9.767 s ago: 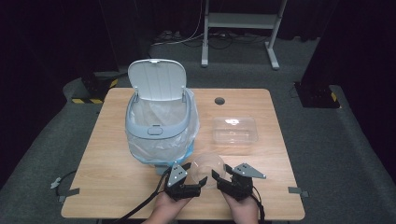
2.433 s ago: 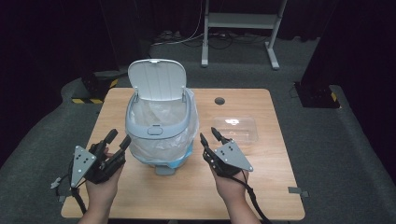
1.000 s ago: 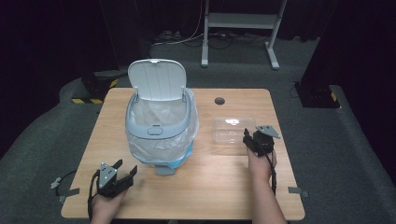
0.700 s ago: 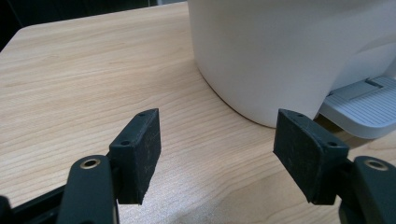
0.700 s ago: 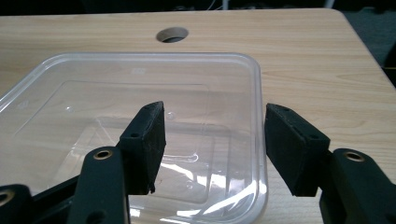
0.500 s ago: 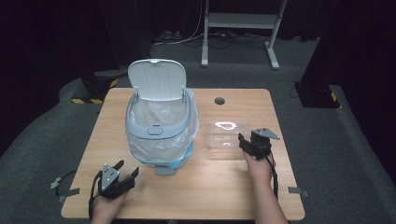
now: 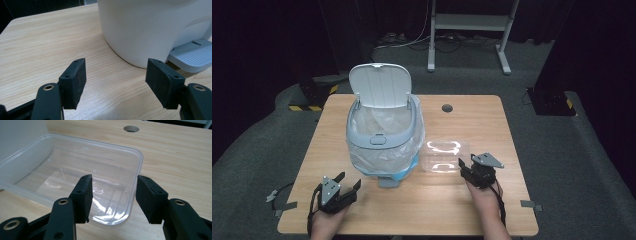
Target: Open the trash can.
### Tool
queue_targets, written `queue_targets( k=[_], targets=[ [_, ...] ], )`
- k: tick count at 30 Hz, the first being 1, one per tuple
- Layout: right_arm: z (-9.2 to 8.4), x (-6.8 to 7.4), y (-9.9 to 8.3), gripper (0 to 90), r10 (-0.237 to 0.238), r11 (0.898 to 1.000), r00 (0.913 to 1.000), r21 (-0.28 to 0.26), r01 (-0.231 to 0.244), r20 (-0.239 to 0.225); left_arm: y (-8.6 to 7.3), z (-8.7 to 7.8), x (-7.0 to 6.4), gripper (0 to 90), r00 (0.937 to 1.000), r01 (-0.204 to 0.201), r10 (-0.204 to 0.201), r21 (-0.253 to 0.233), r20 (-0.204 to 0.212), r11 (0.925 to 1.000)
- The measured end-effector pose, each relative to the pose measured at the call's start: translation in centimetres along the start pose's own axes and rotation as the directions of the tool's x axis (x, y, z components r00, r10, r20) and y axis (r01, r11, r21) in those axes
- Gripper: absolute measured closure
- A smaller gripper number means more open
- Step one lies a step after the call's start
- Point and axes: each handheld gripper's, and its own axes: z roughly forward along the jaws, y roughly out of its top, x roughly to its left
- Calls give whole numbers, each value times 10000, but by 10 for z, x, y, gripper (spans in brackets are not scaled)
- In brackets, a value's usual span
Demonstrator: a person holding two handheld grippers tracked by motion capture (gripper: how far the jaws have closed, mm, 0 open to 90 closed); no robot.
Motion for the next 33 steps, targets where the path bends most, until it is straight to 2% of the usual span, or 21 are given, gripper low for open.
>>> queue_targets(
  k=[5,8,14,18,25,33],
  targets=[
    [-9,15,-6,483,-30,10000,9998,-67,29,-181,0,-1,0,353,10000,16,-16,-74,39,10000],
    [-7,20,-4,418,-140,9999,9998,-71,139,-128,0,0,0,354,10000,-51,51,-61,26,10000],
    [13,18,3,286,671,9977,9977,-21,-671,104,0,-1,0,352,10000,-1,1,-72,41,10000],
    [19,12,3,256,1547,9879,9873,203,-1540,-350,0,-1,-1,353,9999,-83,84,-66,86,9999],
    [17,10,0,286,1879,9819,9762,434,-1842,-1083,0,-2,0,353,9999,-73,74,-54,122,10000],
    [14,8,-4,284,2078,9779,9679,542,-2020,-1411,0,-2,-2,354,9998,-169,170,-75,102,9998]
  ],
)
